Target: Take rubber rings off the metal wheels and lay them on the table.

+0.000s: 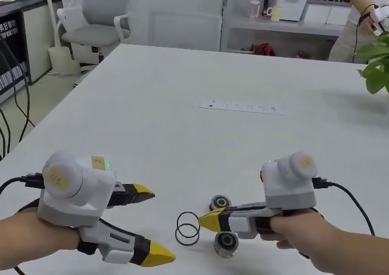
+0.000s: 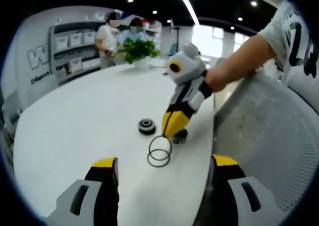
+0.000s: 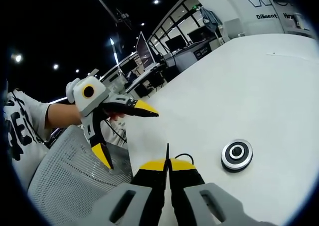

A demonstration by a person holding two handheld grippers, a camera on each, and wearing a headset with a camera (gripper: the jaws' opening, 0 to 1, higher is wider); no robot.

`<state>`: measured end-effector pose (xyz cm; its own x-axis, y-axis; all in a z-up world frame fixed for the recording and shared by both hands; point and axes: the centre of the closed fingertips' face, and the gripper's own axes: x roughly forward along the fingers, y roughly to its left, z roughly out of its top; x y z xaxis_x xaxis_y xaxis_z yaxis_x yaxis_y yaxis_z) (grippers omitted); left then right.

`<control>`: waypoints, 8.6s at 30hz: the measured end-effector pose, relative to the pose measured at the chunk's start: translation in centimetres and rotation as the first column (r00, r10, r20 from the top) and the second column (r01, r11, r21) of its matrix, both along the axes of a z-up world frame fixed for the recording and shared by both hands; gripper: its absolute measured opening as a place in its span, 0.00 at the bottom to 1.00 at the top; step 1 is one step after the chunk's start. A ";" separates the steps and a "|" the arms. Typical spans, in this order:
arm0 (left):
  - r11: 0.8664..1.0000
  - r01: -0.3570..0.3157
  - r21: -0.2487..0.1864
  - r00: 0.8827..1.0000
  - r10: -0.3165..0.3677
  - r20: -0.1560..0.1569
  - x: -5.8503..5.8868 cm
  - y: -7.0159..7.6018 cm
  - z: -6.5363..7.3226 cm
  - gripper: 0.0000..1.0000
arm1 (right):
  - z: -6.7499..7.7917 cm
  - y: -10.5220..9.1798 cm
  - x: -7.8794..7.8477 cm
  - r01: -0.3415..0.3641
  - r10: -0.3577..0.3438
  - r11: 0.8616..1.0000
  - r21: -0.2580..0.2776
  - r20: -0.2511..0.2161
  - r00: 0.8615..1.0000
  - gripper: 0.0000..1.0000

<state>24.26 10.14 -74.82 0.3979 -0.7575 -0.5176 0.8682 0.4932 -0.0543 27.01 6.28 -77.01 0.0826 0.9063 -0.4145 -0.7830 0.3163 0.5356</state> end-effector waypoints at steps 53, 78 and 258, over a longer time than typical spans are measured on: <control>0.999 0.009 0.037 0.999 -0.008 -0.037 -0.6 0.4 -1.4 0.77 | -1.1 -1.0 1.2 0.073 -0.073 0.997 -0.028 -0.014 0.997 0.11; 0.998 0.052 0.033 0.999 -0.052 0.000 3.6 -2.0 0.1 0.73 | 2.2 -5.7 5.7 0.148 -0.147 0.989 0.005 0.133 0.980 0.17; 0.993 0.028 0.119 0.999 -0.033 0.035 7.8 -9.0 -4.0 0.22 | -0.3 -5.6 5.8 0.227 -0.229 0.973 0.041 0.034 0.973 0.00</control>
